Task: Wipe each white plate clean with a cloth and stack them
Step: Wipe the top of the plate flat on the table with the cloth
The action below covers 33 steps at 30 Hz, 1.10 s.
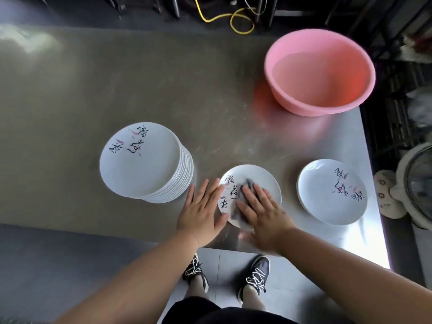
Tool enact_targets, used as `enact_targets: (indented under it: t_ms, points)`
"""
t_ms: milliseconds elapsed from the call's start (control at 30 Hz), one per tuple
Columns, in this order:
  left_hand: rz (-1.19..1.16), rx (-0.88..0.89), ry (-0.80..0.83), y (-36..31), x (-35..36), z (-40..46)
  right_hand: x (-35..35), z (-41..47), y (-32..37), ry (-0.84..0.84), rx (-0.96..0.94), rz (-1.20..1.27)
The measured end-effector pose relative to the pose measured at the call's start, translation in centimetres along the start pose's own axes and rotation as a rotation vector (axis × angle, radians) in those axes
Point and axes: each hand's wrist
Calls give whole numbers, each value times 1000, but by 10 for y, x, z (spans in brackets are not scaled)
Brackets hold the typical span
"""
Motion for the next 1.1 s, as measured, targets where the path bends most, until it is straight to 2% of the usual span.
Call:
enact_targets:
  t_ms: [67,133,267,333,533,733,933,1100]
  points:
    - [11,4,6,0,-1,0,-7,15,-7,36,157,32]
    - [8,4,6,0,-1,-1,-7,20,-1,41,210,63]
    - [1,3,3,0,0,-2,13,-18,30,9,8,59]
    - [4,6,3,0,-1,-1,18,-26,25,3,-41,51]
    - [0,-4,-10,0,0,-1,7,6,-7,21,212,61]
    - [-6,-4,-4,2,3,0,20,-36,20,15,2,69]
    - [-3,-20,-13,1,4,0,6,-16,-12,94,260,67]
    - [-7,-12,7,1,1,-1,21,-47,24,51,103,112]
Point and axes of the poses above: each hand's wrist, its own z-axis towards the middle knuckle, its own x-axis out of the palm, y = z × x, and after that the axes turned 10 degrees about -z, right-handed
